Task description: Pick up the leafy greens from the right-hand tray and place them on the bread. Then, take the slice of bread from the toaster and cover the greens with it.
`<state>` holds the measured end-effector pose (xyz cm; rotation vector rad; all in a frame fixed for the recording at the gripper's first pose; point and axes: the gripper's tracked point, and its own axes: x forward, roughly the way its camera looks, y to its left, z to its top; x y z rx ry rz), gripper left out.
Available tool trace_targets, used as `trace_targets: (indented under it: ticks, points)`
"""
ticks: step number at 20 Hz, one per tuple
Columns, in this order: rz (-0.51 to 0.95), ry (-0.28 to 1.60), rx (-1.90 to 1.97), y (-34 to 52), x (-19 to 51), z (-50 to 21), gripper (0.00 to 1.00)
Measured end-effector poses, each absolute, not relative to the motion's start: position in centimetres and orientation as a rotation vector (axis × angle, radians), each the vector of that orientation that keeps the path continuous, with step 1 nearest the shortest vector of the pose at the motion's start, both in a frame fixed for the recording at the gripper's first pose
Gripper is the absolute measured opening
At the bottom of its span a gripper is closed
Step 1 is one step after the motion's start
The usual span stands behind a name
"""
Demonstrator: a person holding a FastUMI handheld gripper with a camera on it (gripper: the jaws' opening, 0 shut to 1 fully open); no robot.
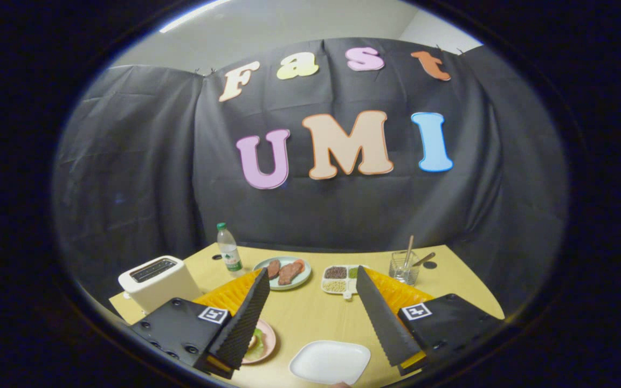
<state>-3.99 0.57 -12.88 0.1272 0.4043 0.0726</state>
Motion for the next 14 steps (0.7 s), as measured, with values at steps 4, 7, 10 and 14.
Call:
trace_targets:
  ticks: [4, 7, 10, 14]
  points:
    - [0.015, 0.354, 0.08, -1.7, -3.9, -11.6, 1.0]
    - [-0.003, 0.338, 0.075, -2.5, -3.5, -11.1, 1.0]
    - [-0.001, 0.317, 0.06, -2.8, -2.7, -10.2, 1.0]
    - [0.03, 0.277, 0.026, -2.3, -1.4, -8.4, 1.0]
